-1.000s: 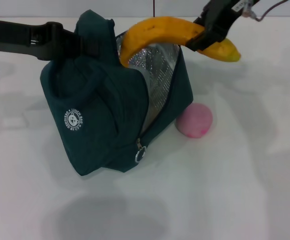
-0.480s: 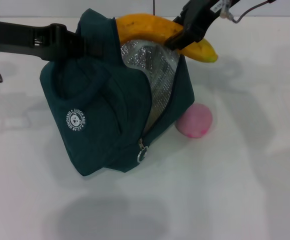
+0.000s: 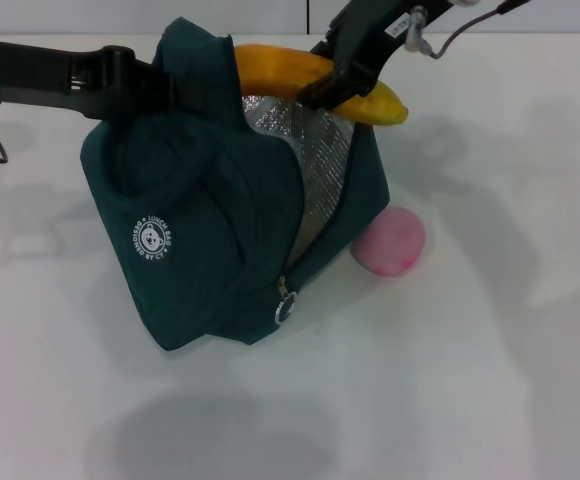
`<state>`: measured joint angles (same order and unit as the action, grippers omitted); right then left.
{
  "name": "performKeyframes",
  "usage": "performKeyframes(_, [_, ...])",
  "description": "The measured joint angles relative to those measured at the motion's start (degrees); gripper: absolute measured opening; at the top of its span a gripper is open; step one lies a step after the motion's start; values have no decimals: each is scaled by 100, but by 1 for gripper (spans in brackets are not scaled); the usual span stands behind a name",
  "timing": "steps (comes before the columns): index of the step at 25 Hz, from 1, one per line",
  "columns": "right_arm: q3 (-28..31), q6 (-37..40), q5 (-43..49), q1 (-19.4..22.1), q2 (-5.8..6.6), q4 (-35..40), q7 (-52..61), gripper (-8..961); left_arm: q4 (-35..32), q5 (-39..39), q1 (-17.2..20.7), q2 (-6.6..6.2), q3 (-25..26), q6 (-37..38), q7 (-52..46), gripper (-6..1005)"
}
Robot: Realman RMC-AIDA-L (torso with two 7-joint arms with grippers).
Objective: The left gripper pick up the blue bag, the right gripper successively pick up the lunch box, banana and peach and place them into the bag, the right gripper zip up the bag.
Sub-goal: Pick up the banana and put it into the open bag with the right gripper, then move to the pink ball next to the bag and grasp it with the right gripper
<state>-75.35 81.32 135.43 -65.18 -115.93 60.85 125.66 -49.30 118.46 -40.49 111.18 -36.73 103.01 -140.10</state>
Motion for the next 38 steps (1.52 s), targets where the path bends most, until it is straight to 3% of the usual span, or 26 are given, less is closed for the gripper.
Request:
performKeyframes(14, [-118, -194, -521, 298, -9, 142, -474, 435, 0, 2, 42, 26, 9, -1, 1, 52])
performKeyframes(20, [-91, -372, -757, 551, 11, 297, -583, 676, 31, 1, 52, 26, 8, 0, 0, 52])
performKeyframes(26, [-50, -477, -823, 746, 25, 468, -628, 801, 63, 1, 57, 23, 14, 0, 0, 52])
performKeyframes(30, [253, -410, -832, 1171, 35, 962, -587, 885, 67, 0, 65, 20, 27, 0, 0, 52])
performKeyframes(38, [1424, -49, -1470, 2415, 58, 1411, -524, 870, 73, -1, 130, 18, 26, 0, 0, 52])
